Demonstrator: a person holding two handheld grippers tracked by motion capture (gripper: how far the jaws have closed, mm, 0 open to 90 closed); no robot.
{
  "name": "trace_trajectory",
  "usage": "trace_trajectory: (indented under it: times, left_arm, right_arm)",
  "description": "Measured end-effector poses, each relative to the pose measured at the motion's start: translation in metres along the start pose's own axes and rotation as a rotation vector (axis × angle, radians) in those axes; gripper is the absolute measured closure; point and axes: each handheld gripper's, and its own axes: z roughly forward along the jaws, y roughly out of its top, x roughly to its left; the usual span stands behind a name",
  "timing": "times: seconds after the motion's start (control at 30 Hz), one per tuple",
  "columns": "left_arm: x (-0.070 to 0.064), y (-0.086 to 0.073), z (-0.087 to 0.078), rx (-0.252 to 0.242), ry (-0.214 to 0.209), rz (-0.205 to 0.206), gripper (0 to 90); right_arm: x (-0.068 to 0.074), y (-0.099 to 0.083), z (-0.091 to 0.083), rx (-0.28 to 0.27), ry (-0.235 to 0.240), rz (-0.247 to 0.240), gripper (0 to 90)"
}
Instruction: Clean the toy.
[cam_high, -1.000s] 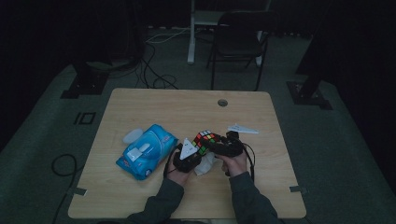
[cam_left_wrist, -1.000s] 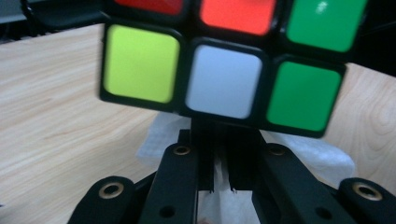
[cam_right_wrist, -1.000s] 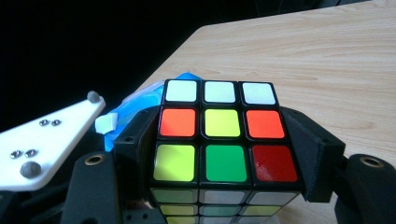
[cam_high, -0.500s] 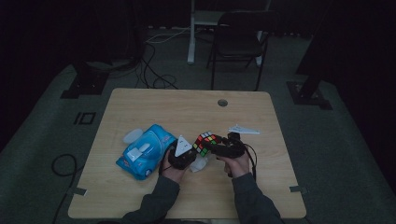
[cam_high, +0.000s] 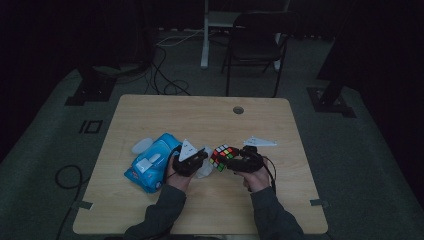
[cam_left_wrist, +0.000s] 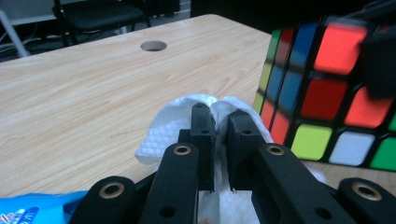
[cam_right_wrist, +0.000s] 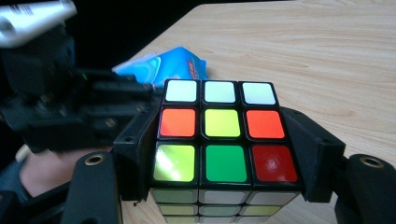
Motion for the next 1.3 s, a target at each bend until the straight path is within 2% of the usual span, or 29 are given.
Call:
trace_trajectory:
  times: [0.3,0.47,0.6,0.9,1.03,1.3]
  left_arm:
    - [0.001,0.006,-0.004,0.012,-0.064,0.018,83.8]
    - [-0.003,0.006,-0.003,0.021,-0.085,0.030,83.9]
    - [-0.003,0.006,-0.002,0.021,-0.100,0.023,83.8]
    - [-0.004,0.011,-0.005,0.006,-0.113,0.020,83.8]
    - [-0.004,0.013,-0.008,-0.004,-0.115,0.023,83.8]
    - [-0.005,0.015,-0.009,-0.009,-0.117,0.022,83.7]
  right_arm:
    - [0.008,-0.006,0.000,0.003,-0.014,-0.128,34.0]
    - [0.010,-0.007,0.001,-0.004,-0.026,-0.153,33.9]
    - [0.010,-0.007,0.000,0.008,-0.029,-0.162,34.0]
    - [0.018,-0.015,0.006,0.055,-0.077,-0.256,34.0]
    - [0.021,-0.017,0.009,0.068,-0.085,-0.290,34.0]
    - [0.023,-0.018,0.011,0.077,-0.091,-0.311,34.0]
